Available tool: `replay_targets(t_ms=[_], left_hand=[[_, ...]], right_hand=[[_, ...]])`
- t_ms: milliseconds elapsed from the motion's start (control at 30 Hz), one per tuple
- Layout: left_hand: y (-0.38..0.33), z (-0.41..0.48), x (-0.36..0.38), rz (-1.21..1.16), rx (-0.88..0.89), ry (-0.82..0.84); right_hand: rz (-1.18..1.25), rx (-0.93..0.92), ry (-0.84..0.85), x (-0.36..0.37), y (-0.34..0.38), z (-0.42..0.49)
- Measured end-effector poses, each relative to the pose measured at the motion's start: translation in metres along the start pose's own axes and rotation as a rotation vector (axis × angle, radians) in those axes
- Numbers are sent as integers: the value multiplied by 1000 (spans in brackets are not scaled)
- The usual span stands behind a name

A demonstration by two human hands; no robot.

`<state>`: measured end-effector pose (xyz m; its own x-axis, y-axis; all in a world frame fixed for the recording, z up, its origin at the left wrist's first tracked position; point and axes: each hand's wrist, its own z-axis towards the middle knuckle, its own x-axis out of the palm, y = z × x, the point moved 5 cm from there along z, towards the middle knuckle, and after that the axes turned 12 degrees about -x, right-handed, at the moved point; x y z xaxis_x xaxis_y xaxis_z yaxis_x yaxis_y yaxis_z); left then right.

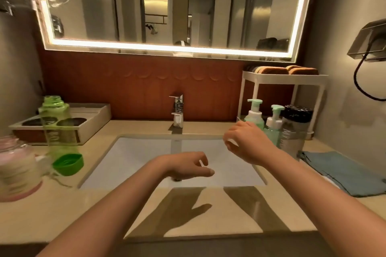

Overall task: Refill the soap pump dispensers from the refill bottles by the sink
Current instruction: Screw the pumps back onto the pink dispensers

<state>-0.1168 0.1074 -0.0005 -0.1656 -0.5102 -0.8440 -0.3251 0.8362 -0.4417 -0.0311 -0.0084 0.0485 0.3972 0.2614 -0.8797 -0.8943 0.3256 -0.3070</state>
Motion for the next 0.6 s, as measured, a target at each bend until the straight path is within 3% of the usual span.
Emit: replay_targets(t_ms=[300,600], left_hand=[[127,-96,-28,-14,-158,-213],[245,-174,-48,-255,-293,-500]], right_hand=[[256,-66,174,27,101,58],[436,-180,219,50,188,114]])
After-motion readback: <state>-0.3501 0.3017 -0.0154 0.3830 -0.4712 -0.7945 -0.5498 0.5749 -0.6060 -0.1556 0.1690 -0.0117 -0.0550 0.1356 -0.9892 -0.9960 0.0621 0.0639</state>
